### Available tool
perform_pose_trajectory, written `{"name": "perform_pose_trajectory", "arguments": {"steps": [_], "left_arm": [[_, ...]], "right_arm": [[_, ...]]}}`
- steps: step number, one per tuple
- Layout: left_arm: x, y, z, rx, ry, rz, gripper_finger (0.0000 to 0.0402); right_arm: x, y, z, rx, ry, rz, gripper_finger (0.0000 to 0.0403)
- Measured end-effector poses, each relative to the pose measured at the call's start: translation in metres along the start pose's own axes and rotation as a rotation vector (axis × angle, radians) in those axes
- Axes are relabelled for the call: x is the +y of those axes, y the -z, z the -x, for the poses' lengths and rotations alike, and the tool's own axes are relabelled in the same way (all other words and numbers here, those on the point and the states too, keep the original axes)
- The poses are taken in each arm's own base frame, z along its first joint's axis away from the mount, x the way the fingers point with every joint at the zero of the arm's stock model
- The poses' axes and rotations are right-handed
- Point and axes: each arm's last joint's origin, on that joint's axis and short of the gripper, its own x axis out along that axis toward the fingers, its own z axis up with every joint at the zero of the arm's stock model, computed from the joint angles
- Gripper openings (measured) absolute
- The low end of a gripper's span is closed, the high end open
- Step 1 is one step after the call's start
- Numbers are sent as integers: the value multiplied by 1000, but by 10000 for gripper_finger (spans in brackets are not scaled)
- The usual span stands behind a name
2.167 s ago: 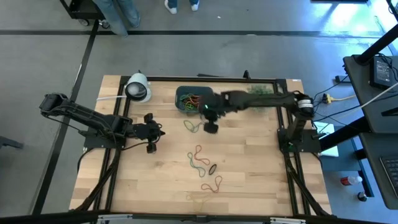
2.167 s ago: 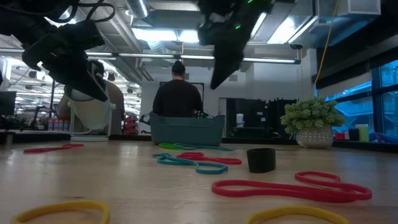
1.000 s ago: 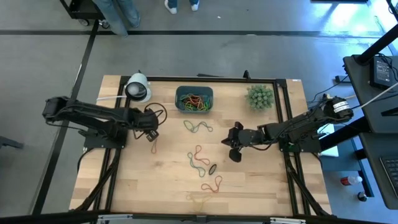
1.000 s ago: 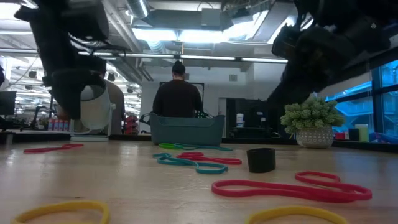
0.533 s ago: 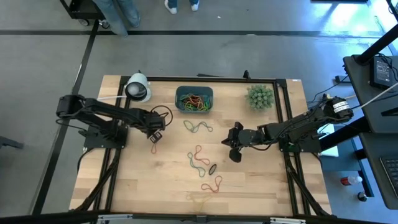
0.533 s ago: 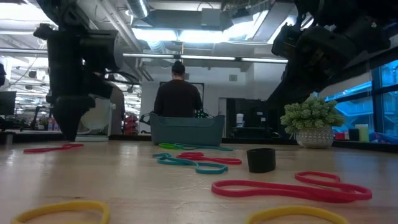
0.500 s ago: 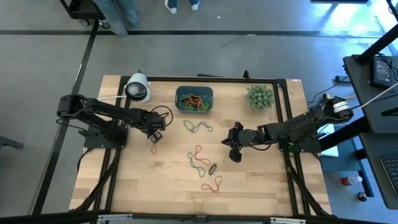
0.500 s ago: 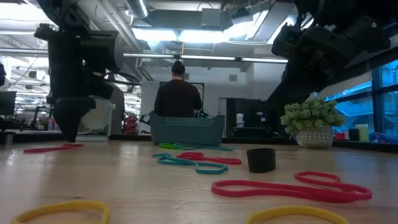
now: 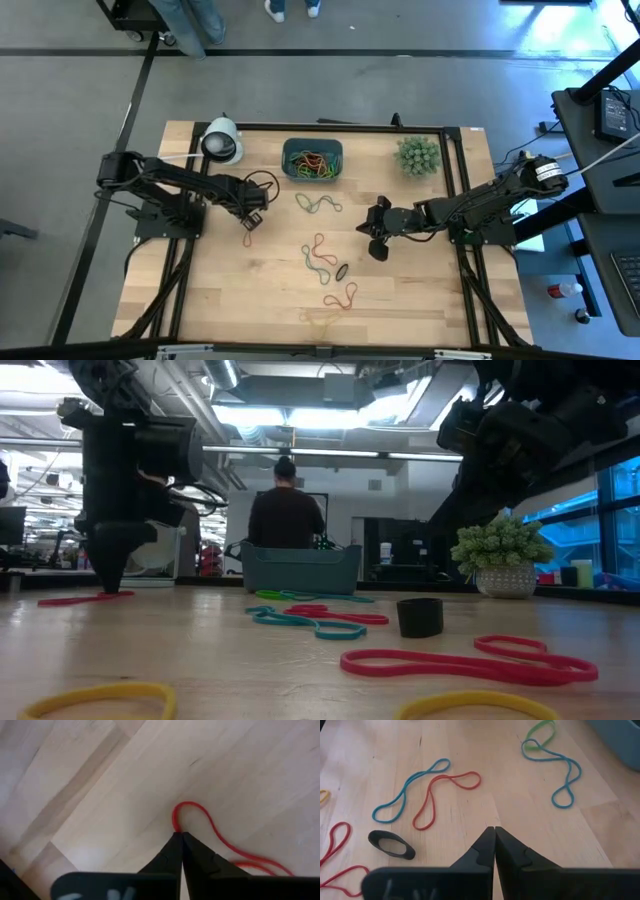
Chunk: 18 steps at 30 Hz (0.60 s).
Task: Pick and place rubber bands into bin
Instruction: Put the red rubber band into the blue bin
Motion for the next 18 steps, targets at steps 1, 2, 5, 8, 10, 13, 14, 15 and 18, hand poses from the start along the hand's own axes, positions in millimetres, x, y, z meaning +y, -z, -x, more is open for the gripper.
{"name": "perform_pose_trajectory", "arguments": {"steps": [1, 2, 5, 8, 10, 13, 14, 15, 18], "left_arm": [[0, 0, 3, 2, 3, -2, 2], [-1, 0, 6, -3, 5, -8, 1], [-5, -4, 22, -58, 7, -23, 1], [-12, -9, 41, -120, 27, -43, 1], [-18, -12, 56, -177, 38, -58, 1], [-27, -18, 79, -273, 39, -118, 1], [-30, -21, 87, -310, 43, -139, 1], [-33, -24, 96, -348, 48, -156, 1], [-39, -34, 119, -453, 46, -195, 1]], "right_arm": [[0, 0, 0, 0, 0, 0, 16], [0, 0, 0, 0, 0, 0, 16], [0, 0, 0, 0, 0, 0, 16], [0, 0, 0, 0, 0, 1, 16], [0, 0, 0, 0, 0, 16, 16], [0, 0, 0, -2, 0, 23, 16], [0, 0, 0, -2, 0, 23, 16], [0, 0, 0, -1, 0, 23, 16], [0, 0, 0, -1, 0, 23, 16]]}}
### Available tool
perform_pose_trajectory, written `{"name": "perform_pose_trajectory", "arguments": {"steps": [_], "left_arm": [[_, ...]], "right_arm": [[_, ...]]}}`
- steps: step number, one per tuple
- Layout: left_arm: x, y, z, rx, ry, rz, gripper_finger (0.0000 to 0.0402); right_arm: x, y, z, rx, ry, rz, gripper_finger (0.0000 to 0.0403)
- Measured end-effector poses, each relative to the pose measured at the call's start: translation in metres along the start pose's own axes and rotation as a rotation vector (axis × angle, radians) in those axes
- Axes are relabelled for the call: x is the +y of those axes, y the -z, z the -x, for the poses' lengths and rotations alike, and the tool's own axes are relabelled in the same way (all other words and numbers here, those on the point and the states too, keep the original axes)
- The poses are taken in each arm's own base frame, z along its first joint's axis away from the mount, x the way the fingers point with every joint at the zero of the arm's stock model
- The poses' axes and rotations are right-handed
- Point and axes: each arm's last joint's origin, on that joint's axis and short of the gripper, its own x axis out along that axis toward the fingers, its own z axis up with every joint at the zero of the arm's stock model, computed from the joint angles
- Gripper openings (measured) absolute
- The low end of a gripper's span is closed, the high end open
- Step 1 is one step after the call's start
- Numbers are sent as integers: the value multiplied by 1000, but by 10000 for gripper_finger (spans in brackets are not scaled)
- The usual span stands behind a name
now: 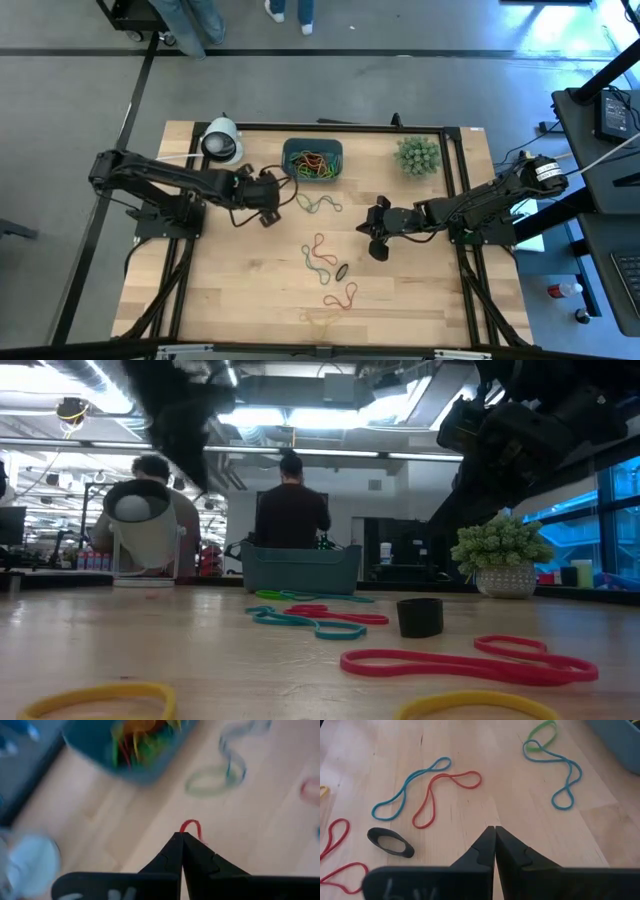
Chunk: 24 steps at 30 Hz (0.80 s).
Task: Pick and place rubber bands into bin
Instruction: Put the red rubber band into the blue bin
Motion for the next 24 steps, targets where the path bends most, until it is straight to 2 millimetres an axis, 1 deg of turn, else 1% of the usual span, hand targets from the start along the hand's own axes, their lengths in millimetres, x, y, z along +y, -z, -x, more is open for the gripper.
{"name": "perform_pose_trajectory", "arguments": {"steps": [3, 5, 8, 11, 13, 16, 20, 24], "left_arm": [[1, -21, 13, -111, -13, -18, 1], [4, -35, 17, -183, -10, -35, 1], [12, -56, 18, -300, -3, -58, 1], [25, -73, 12, -380, 6, -63, 1], [35, -83, 3, -397, 4, -46, 1], [49, -91, -14, -377, 7, -33, 1], [62, -95, -44, -299, -3, -18, 1], [69, -95, -76, -209, -44, -36, 1]], "right_arm": [[0, 0, 0, 0, 0, 3, 16], [0, 0, 0, 0, 0, 3, 16], [0, 0, 0, -1, 0, 2, 16], [0, 0, 0, -1, 0, 2, 16], [0, 0, 0, -2, -1, 1, 16], [0, 0, 0, -2, -1, 1, 16], [0, 0, 0, -2, -1, 2, 16], [0, 0, 0, -1, 0, 2, 16]]}}
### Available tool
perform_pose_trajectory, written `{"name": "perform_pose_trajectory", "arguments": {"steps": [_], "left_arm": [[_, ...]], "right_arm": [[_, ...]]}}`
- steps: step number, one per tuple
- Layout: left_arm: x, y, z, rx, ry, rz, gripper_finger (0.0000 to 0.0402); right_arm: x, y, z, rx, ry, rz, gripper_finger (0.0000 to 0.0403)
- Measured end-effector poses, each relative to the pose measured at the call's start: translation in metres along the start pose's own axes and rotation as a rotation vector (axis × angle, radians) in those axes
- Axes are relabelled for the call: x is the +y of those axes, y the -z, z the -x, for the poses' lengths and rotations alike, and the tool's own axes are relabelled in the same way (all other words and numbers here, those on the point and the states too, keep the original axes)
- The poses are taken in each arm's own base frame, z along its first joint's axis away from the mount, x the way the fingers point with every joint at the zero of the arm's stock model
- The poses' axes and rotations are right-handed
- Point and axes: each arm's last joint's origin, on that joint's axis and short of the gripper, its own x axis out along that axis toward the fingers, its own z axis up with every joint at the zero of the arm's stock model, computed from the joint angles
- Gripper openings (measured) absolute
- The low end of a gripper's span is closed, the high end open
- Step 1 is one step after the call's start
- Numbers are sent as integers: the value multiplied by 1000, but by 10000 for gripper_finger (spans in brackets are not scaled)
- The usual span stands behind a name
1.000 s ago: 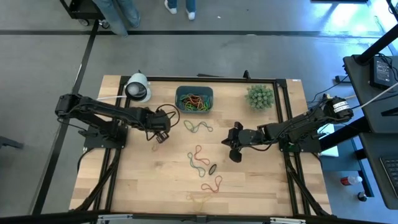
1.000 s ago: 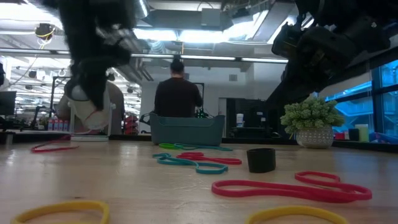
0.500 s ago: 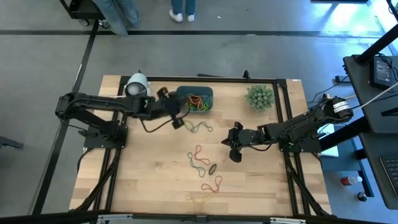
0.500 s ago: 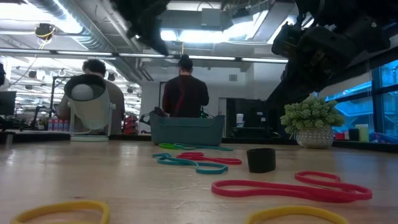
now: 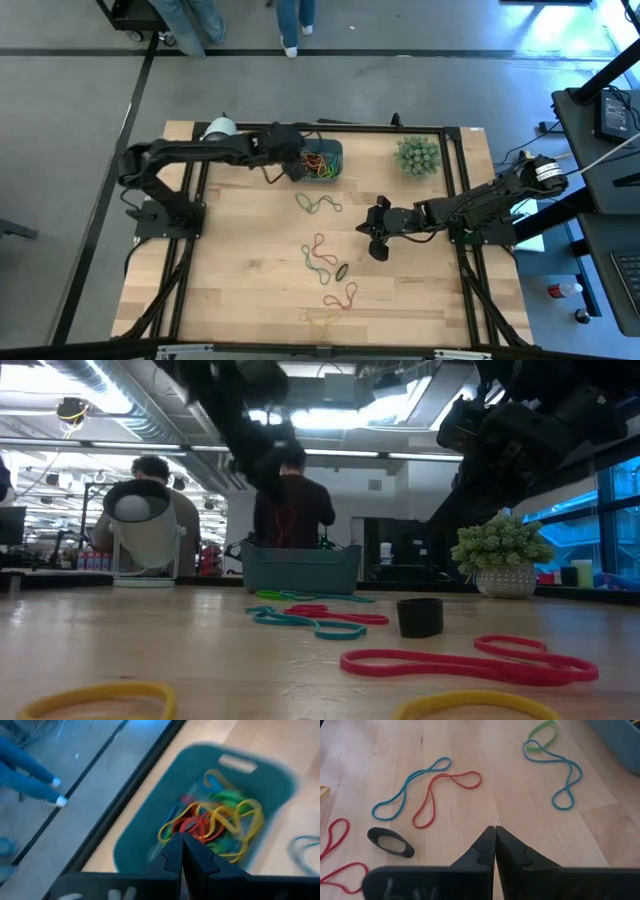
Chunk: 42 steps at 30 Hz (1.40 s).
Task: Pick and place rubber bands into bin
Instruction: Put the red rubber band into the blue bin, then put the black rubber band into the blue bin
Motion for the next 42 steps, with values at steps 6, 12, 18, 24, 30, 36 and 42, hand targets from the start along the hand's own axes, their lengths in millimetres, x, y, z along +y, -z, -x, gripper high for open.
{"name": "perform_pose_trajectory", "arguments": {"steps": [6, 12, 18, 24, 30, 36, 42], "left_arm": [[3, 14, -42, 115, 4, 4, 1], [4, 25, -73, 171, 23, 15, 4], [3, 32, -85, 212, 118, 44, 38], [3, 30, -81, 207, 138, 45, 101], [9, 20, -56, 163, 143, 37, 145], [12, 18, -8, 177, 152, 83, 148], [-9, 53, 41, 132, 209, 95, 128]], "right_arm": [[0, 0, 0, 1, 0, 0, 16], [0, 0, 0, 3, 1, 1, 16], [0, 1, 0, 7, 3, 2, 16], [0, 1, 0, 8, 3, 2, 16], [0, 1, 0, 9, 3, 3, 16], [0, 1, 0, 9, 4, -1, 16], [0, 1, 0, 7, 3, -12, 16]]}}
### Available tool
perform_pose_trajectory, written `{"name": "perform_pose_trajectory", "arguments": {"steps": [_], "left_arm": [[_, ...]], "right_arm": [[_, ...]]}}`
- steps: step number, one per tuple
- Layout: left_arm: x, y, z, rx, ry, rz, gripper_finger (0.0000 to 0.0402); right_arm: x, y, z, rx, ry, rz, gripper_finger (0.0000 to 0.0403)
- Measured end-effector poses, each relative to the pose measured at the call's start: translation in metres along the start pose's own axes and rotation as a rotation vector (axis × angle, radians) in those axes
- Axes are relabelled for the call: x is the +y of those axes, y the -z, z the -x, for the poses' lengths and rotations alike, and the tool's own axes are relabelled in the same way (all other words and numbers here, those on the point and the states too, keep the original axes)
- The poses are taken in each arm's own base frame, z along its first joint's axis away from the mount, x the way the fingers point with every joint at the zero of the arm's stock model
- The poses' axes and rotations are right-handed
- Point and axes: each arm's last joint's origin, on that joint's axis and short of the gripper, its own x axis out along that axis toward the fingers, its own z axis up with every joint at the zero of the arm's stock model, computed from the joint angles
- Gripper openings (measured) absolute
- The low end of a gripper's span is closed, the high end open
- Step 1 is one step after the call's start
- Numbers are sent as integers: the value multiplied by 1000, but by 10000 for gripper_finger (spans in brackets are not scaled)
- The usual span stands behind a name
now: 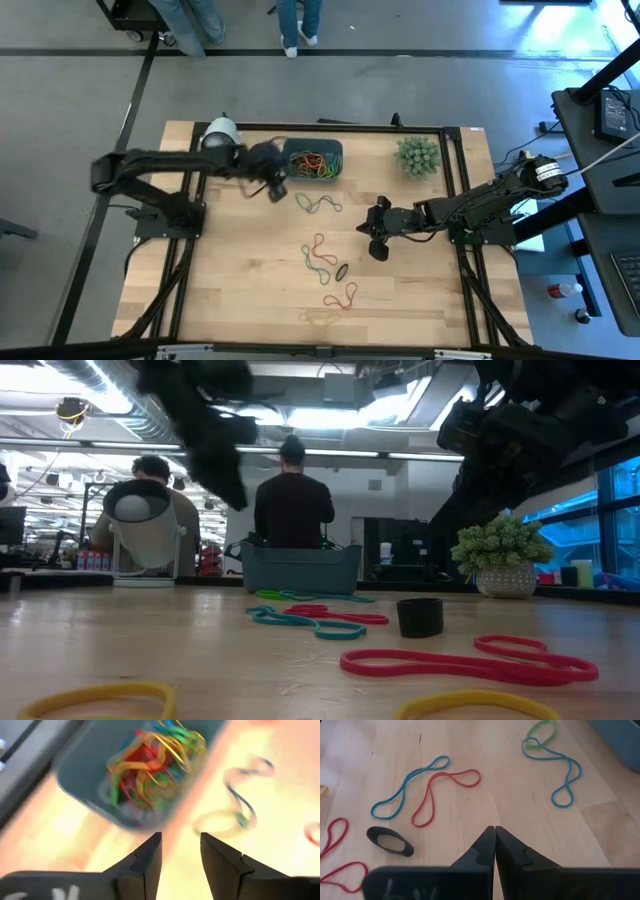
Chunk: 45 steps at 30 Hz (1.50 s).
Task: Pick and place rubber bands into bin
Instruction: Put the black rubber band into the blue bin
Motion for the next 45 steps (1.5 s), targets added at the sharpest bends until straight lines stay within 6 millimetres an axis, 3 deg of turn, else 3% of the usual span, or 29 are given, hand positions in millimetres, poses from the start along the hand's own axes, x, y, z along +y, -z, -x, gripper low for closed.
{"name": "perform_pose_trajectory", "arguments": {"steps": [9, 16, 24, 30, 38, 45], "left_arm": [[-33, 87, 20, -51, 164, -37, 77], [-42, 124, 17, -113, 192, -121, 27], [-46, 136, 9, -156, 253, -200, 3], [-46, 134, 9, -170, 306, -214, 1], [-47, 132, 9, -186, 317, -215, 1], [-48, 131, 10, -195, 322, -210, 1]], "right_arm": [[0, 0, 0, 0, 0, -14, 16], [2, -3, 0, -24, 0, 5, 5], [46, -14, -3, 46, -57, 76, 2], [78, -29, -23, 240, 9, 110, 2], [98, -32, -63, 414, -6, 148, 26], [103, -22, -82, 480, -47, 164, 46]]}}
